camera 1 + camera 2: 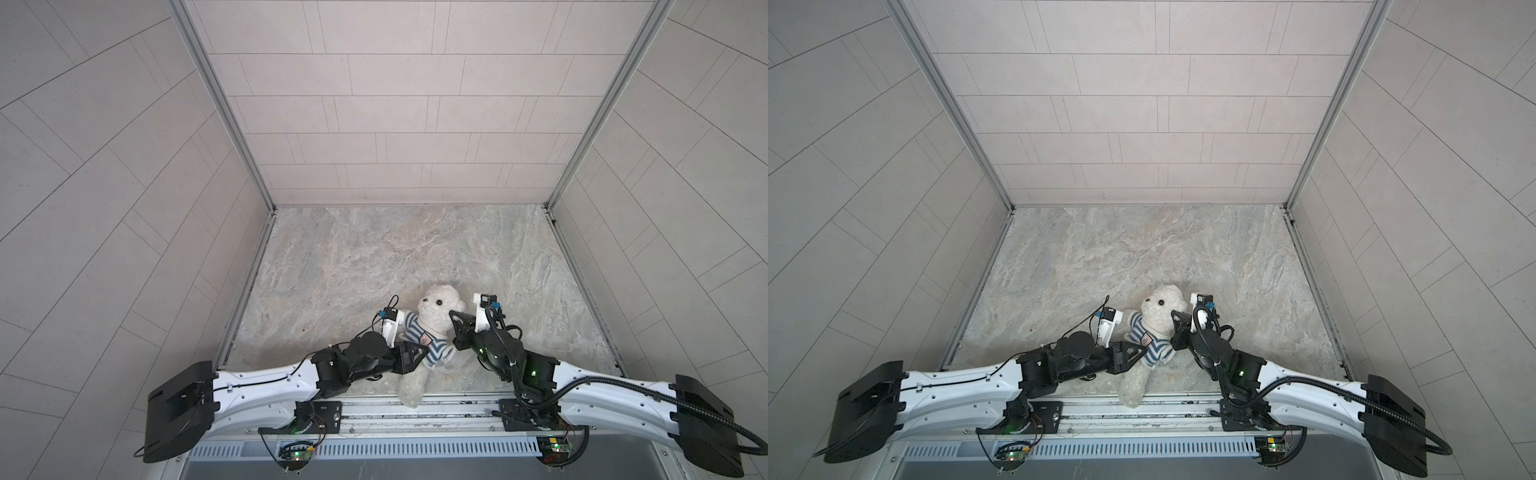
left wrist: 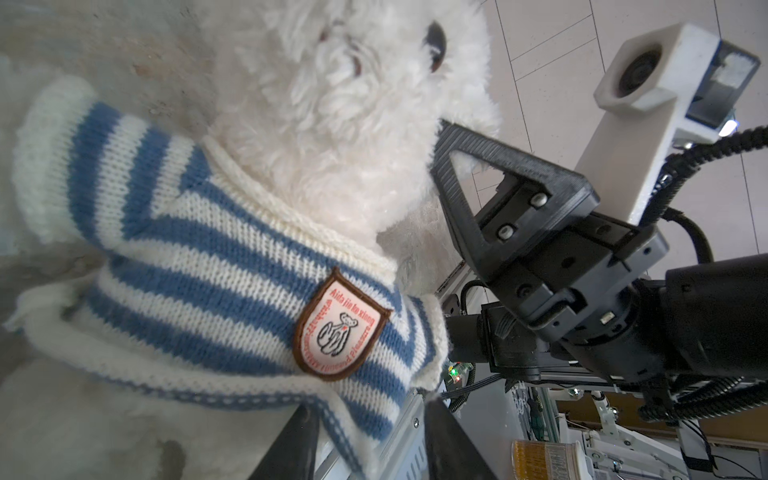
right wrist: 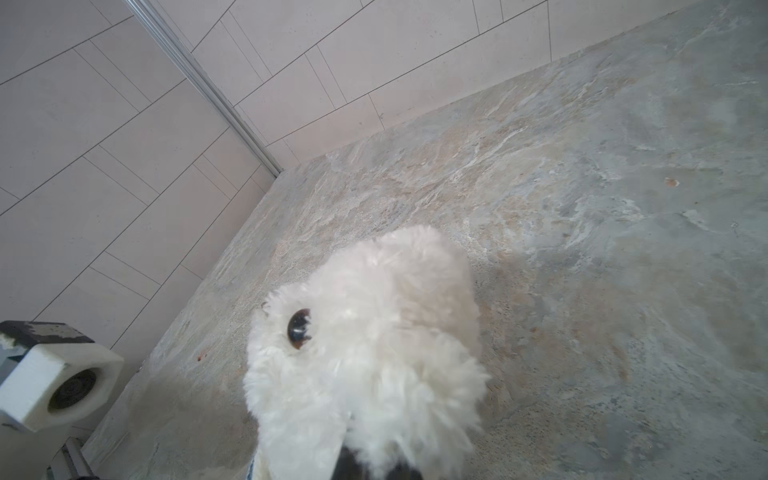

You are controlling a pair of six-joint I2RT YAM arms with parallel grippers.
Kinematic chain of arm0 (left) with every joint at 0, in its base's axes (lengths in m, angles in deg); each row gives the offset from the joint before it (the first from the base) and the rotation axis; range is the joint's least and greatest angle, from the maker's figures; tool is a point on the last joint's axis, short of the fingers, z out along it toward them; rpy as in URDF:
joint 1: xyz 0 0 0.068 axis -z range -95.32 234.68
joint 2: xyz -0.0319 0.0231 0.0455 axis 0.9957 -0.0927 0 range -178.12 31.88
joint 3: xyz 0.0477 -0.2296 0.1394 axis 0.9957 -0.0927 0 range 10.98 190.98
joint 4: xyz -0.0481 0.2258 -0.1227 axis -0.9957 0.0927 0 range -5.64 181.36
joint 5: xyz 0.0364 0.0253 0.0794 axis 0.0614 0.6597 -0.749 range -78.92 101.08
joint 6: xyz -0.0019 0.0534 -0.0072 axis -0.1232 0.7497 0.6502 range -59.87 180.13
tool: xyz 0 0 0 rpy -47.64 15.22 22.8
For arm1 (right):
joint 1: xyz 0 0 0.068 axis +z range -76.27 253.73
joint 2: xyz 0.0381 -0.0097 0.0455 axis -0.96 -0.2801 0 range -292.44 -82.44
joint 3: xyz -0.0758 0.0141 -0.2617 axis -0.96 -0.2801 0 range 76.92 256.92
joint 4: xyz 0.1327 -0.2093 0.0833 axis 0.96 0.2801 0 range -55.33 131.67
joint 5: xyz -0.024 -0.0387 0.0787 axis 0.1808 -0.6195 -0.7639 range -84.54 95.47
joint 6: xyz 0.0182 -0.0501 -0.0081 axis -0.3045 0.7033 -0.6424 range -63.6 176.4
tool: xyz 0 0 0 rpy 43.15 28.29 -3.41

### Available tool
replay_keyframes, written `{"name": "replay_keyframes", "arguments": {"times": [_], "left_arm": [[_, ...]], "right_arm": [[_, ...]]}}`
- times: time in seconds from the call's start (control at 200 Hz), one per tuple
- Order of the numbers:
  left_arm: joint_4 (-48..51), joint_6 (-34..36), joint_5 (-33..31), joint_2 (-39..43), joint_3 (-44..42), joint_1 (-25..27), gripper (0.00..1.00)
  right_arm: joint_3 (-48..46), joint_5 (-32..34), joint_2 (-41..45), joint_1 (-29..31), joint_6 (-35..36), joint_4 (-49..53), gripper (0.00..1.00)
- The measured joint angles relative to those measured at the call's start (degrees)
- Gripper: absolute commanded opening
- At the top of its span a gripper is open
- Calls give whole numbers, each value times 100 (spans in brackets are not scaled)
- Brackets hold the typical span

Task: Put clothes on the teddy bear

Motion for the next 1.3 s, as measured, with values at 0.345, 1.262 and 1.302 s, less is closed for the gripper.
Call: {"name": "replay_keyframes", "arguments": {"times": [0.345, 1.262, 1.302], "left_arm": [[-149, -35, 2, -511, 208, 0, 36], [319, 573, 343, 2, -166, -1193, 0], [304, 616, 376, -55, -208, -1213, 0]], "right_arm": [[-223, 284, 439, 42, 103, -219, 0], [-535, 238, 1099, 42, 669, -562, 0], [-549, 214, 1115, 42, 695, -562, 0]]}}
